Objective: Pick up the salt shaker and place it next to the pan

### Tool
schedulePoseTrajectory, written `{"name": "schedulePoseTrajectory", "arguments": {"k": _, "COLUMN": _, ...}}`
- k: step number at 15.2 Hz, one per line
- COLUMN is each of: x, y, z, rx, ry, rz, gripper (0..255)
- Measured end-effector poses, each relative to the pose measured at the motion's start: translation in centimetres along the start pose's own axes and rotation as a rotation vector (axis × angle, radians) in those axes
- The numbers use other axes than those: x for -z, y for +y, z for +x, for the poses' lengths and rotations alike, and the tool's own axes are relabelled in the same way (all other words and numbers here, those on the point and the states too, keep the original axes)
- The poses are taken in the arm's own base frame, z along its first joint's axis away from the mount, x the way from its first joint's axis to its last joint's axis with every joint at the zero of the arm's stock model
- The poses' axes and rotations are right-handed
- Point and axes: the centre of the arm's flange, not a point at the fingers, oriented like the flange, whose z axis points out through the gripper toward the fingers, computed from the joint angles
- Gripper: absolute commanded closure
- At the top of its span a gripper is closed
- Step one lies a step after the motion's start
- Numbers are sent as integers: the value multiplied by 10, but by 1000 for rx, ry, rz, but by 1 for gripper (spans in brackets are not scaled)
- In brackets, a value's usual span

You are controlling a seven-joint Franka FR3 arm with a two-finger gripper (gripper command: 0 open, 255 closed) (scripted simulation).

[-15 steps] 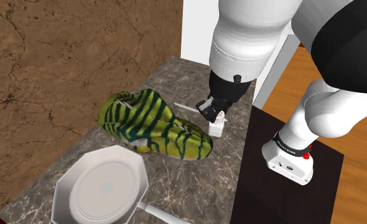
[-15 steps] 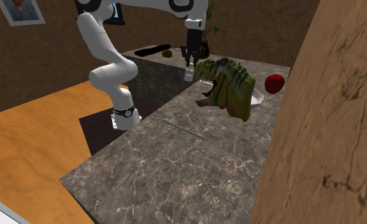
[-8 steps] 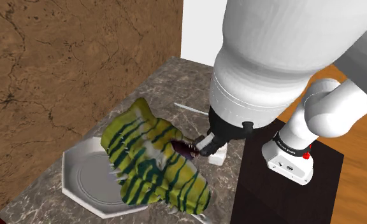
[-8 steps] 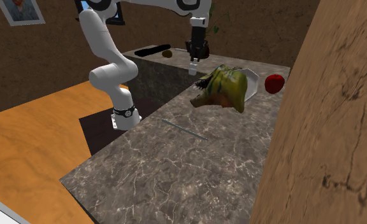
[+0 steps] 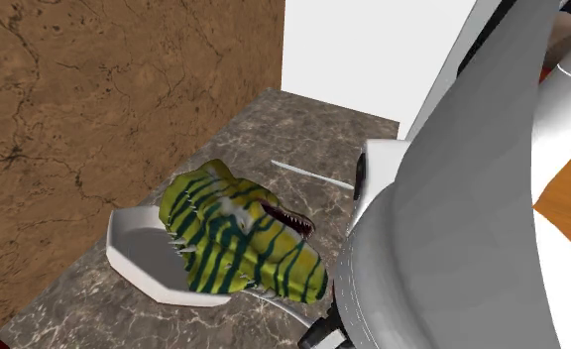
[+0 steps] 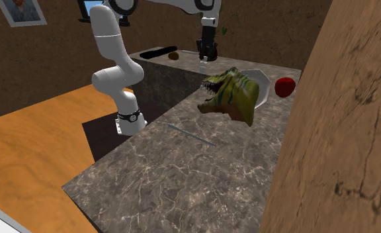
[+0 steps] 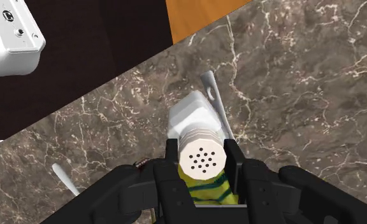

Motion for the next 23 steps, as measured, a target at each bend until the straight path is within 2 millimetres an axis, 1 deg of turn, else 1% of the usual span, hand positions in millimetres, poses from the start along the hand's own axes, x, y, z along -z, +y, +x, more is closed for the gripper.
{"name": "schedulePoseTrajectory", "arguments": {"k": 2, "x": 13, "y": -15, "z": -17, "rx": -6, "ry": -3, "rz": 9, "gripper": 255}}
{"name": "schedulePoseTrajectory", "arguments": {"k": 4, "x": 18, "y": -31, "z": -33, "rx": -12, "ry": -3, "rz": 15, "gripper": 255}}
{"name": "schedulePoseTrajectory", "arguments": {"k": 5, "x": 23, "y": -39, "z": -44, "rx": -14, "ry": -3, "rz": 16, "gripper": 255}}
{"name": "schedulePoseTrajectory", "arguments": {"k": 7, "x": 19, "y": -48, "z": -55, "rx": -16, "ry": 0, "rz": 13, "gripper": 255}}
{"name": "schedulePoseTrajectory", "arguments": {"k": 23, "x": -63, "y": -68, "z": -67, "rx": -18, "ry": 2, "rz": 12, "gripper": 255}}
